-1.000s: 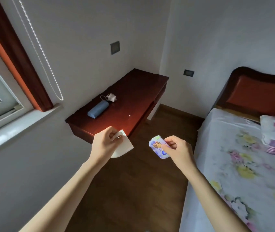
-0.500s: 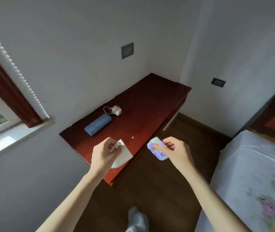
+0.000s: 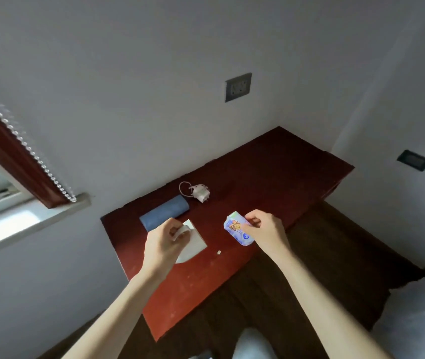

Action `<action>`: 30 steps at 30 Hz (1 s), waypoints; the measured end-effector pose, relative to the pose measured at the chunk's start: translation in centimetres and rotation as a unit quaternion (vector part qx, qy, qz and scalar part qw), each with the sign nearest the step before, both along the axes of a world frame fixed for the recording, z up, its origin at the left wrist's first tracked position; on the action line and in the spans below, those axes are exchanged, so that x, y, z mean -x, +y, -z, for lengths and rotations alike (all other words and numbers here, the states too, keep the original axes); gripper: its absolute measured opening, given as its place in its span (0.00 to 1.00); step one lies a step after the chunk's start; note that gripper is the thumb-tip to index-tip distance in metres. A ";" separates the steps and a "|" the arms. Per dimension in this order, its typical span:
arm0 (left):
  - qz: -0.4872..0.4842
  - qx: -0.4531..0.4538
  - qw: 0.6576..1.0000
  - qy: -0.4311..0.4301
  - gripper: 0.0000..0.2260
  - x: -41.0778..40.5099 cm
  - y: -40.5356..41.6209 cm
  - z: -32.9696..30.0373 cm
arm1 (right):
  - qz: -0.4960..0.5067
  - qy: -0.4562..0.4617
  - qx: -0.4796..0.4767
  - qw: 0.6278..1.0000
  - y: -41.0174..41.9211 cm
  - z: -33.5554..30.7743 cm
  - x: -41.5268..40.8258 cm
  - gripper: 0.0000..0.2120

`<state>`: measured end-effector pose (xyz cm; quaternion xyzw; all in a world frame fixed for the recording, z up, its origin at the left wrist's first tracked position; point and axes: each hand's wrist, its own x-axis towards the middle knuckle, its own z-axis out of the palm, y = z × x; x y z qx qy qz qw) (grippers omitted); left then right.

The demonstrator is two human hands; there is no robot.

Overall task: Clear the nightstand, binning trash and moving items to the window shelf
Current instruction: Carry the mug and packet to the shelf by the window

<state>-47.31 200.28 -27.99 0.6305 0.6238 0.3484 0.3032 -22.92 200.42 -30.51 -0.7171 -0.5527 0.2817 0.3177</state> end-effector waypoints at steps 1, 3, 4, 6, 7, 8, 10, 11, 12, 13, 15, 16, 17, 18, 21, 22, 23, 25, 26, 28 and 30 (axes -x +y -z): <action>-0.006 0.006 1.000 0.005 0.07 -0.3 0.3 0.1 | -0.013 -0.007 0.007 1.000 1.3 0.2 -0.2 0.04; -0.026 0.013 1.000 0.010 0.04 -1.0 0.8 0.4 | -0.044 -0.017 0.018 0.999 3.9 0.9 -0.5 0.04; -0.040 0.013 0.999 0.010 0.04 -1.4 1.0 0.6 | -0.060 -0.020 0.024 0.998 5.2 1.2 -0.8 0.04; -0.075 0.013 0.997 0.008 0.04 -2.3 1.4 0.8 | -0.084 -0.024 0.037 0.996 7.7 1.8 -1.4 0.04; -0.090 0.012 0.996 0.009 0.04 -2.8 1.7 0.9 | -0.094 -0.024 0.042 0.994 8.8 2.0 -1.8 0.04; -0.106 0.011 0.994 0.010 0.04 -3.3 1.9 1.0 | -0.106 -0.025 0.047 0.993 9.8 2.2 -2.3 0.04; -0.143 0.008 0.990 0.003 0.04 -4.5 2.3 1.3 | -0.135 -0.039 0.055 0.989 11.9 2.6 -3.5 0.04; -0.160 0.006 0.987 -0.005 0.04 -5.2 2.4 1.5 | -0.147 -0.048 0.061 0.986 12.9 2.8 -4.1 0.04; -0.175 0.002 0.985 -0.012 0.04 -5.8 2.4 1.7 | -0.158 -0.050 0.065 0.984 13.9 3.0 -4.7 0.03; -0.187 -0.002 0.982 -0.016 0.05 -6.5 2.5 1.9 | -0.167 -0.048 0.071 0.982 14.9 3.2 -5.2 0.04; -0.212 -0.007 0.977 -0.021 0.05 -7.7 2.7 2.3 | -0.185 -0.045 0.082 0.978 16.9 3.7 -6.0 0.05; -0.227 -0.007 0.974 -0.023 0.05 -8.3 2.8 2.6 | -0.195 -0.050 0.087 0.976 17.8 3.9 -6.3 0.05; -0.243 -0.007 0.970 -0.025 0.04 -8.9 2.7 3.0 | -0.207 -0.058 0.090 0.972 18.7 4.1 -6.5 0.05; -0.260 -0.006 0.965 -0.029 0.05 -9.5 2.6 3.3 | -0.219 -0.067 0.093 0.969 19.5 4.4 -6.6 0.05; -0.310 -0.002 0.949 -0.051 0.06 -11.2 2.1 4.3 | -0.246 -0.078 0.103 0.961 21.8 5.1 -6.3 0.05; -0.326 0.002 0.944 -0.057 0.06 -11.6 1.9 4.6 | -0.251 -0.083 0.108 0.958 22.6 5.3 -6.1 0.05; -0.340 0.007 0.939 -0.059 0.06 -12.0 1.8 4.9 | -0.257 -0.089 0.114 0.956 23.3 5.5 -5.8 0.05; -0.361 0.018 0.930 -0.061 0.07 -12.4 1.5 5.3 | -0.267 -0.105 0.130 0.949 24.7 5.9 -5.1 0.05; -0.374 0.023 0.925 -0.062 0.07 -12.4 1.4 5.5 | -0.273 -0.114 0.136 0.946 25.3 6.1 -4.7 0.05; -0.397 0.033 0.915 -0.065 0.07 -12.3 1.4 5.7 | -0.282 -0.131 0.143 0.940 26.4 6.4 -3.8 0.04; -0.412 0.036 0.908 -0.068 0.07 -11.9 1.5 5.8 | -0.285 -0.143 0.150 0.936 27.3 6.6 -3.1 0.06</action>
